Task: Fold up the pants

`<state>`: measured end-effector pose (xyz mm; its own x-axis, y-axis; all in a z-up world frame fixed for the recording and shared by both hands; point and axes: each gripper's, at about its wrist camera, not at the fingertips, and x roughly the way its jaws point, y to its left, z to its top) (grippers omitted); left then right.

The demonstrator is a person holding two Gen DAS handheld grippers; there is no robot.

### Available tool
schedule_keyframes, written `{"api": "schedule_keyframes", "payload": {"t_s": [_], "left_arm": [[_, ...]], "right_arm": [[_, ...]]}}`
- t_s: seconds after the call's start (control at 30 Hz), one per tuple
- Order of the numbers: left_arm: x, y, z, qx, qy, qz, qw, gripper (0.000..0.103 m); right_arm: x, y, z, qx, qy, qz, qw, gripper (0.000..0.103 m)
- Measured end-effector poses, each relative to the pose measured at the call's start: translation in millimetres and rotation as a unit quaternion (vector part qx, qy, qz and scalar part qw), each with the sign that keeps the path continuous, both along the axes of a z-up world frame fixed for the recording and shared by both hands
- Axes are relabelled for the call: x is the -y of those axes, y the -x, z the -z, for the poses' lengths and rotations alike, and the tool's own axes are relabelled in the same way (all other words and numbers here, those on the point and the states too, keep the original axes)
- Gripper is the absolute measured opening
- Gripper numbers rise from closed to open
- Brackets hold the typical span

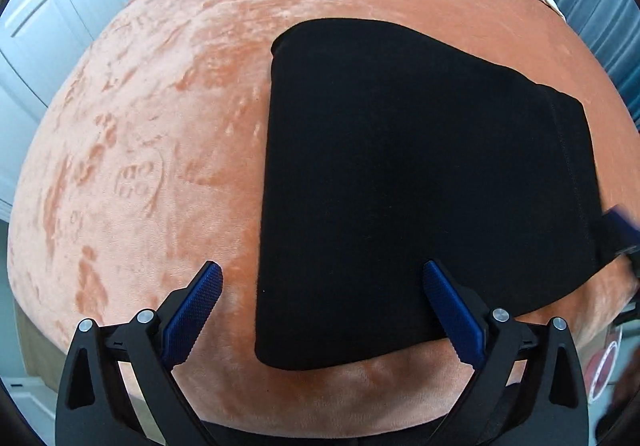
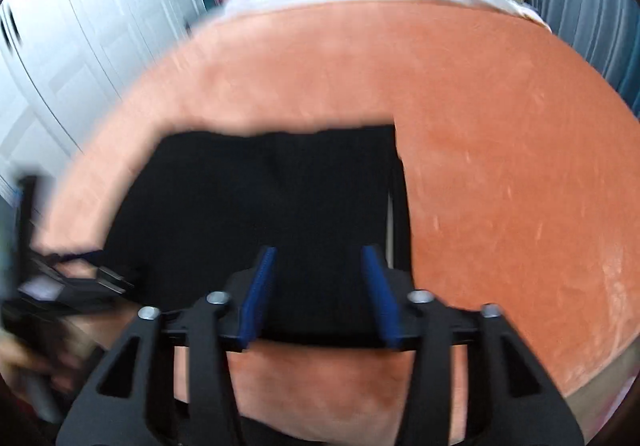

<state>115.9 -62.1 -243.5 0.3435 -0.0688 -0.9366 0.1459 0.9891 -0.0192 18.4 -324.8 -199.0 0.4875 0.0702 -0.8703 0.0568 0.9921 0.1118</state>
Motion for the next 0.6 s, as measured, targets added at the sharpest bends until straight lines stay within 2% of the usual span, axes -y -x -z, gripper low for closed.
{"api": "schedule_keyframes", "payload": {"t_s": [0.03, 0.17, 0.23, 0.33, 0.37, 0.4, 0.43, 0.5, 0.53, 0.6], "left_arm": [[1, 0, -1, -0.003, -0.004, 0.003, 1.0000, 0.098], [6, -4, -2, 0.005, -0.021, 0.019, 0.9996, 0.098], [4, -6, 1, 0.002, -0.020, 0.016, 0.9997, 0.098], [3, -10, 2, -0.004, -0.014, 0.016, 0.9998, 0.098], [2, -11, 3, -0.006, -0.011, 0.018, 0.9998, 0.098], [1, -13, 4, -0.010, -0.004, 0.019, 0.9998, 0.098], [0, -14, 5, -0.012, 0.000, 0.019, 0.9998, 0.098], [-3, -15, 8, -0.008, 0.004, 0.016, 0.9998, 0.098], [-5, -14, 10, -0.007, 0.010, 0.013, 0.9998, 0.098], [-9, -14, 12, -0.011, 0.024, 0.001, 0.9997, 0.098]], "right_arm": [[0, 0, -3, 0.005, -0.003, 0.004, 1.000, 0.048], [-11, -22, -49, 0.070, -0.075, -0.012, 0.995, 0.048], [-23, -42, -53, 0.081, -0.072, -0.041, 0.993, 0.046], [-24, -75, -16, 0.038, -0.034, -0.052, 0.997, 0.046], [-11, -82, 9, 0.006, -0.033, -0.037, 0.999, 0.042], [-7, -80, 11, 0.008, -0.050, -0.028, 0.998, 0.039], [-2, -77, 6, 0.012, -0.063, -0.017, 0.998, 0.034], [2, -76, -20, 0.029, -0.111, 0.011, 0.993, 0.038], [-6, -80, -33, 0.042, -0.132, -0.005, 0.990, 0.038], [-36, -90, -42, 0.047, -0.135, -0.048, 0.989, 0.038]]}}
